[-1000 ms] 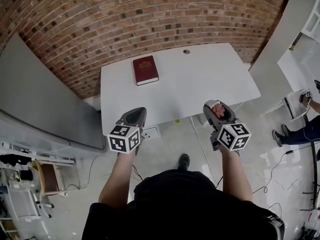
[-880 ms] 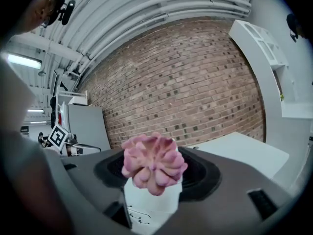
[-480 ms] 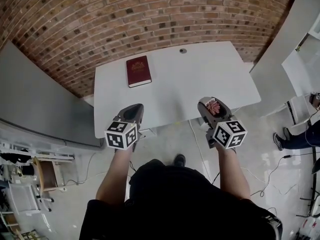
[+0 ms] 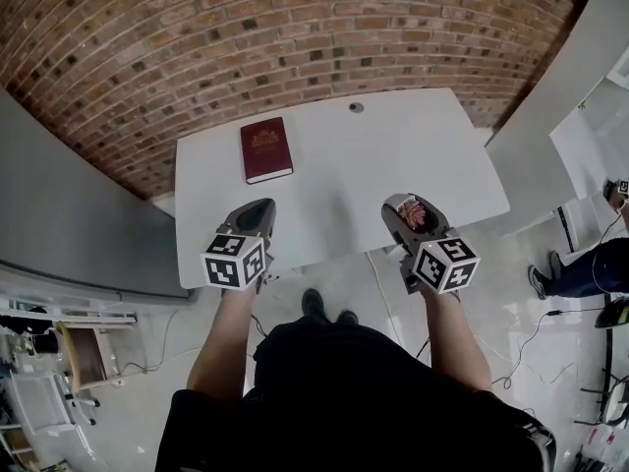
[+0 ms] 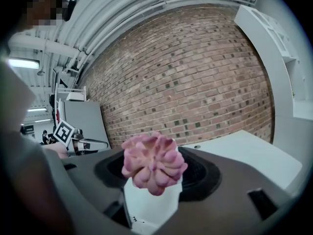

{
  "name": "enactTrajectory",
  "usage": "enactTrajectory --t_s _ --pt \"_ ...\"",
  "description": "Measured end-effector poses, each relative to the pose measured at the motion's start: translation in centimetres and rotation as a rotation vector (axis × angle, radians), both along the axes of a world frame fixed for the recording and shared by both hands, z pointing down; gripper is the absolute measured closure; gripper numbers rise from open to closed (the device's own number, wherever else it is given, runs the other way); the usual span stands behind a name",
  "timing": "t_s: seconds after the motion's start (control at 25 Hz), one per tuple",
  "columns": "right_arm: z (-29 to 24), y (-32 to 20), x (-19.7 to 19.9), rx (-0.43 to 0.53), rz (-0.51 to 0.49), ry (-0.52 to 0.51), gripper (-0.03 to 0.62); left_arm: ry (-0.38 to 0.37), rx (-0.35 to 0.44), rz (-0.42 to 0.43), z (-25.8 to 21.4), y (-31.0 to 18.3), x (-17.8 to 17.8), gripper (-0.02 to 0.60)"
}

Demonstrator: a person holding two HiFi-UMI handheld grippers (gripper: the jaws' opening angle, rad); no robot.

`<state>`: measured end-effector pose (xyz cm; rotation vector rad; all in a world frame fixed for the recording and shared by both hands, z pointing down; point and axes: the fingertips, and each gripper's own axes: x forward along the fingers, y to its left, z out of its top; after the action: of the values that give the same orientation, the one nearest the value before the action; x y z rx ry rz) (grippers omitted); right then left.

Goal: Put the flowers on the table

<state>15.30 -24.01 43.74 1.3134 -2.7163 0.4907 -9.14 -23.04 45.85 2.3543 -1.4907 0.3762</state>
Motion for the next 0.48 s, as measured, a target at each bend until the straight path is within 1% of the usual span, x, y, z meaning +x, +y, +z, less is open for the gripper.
enactTrajectory --t_s 0.2,0.36,0.48 --pt "-0.6 -3.4 -2.5 0.004 0.006 0.032 0.338 -0.026 0.027 0.027 -0.3 -3.3 -1.8 0.57" --pt "-0.6 -5.6 -5.0 0.0 0.001 0.052 0.338 -0.024 0.035 0.052 0.2 -5.4 -3.3 0.569" --pt "-0.2 -6.8 -6.7 -0.007 -0.001 0.064 0.338 -0.017 0.036 0.052 0.6 -6.9 -4.9 0.569"
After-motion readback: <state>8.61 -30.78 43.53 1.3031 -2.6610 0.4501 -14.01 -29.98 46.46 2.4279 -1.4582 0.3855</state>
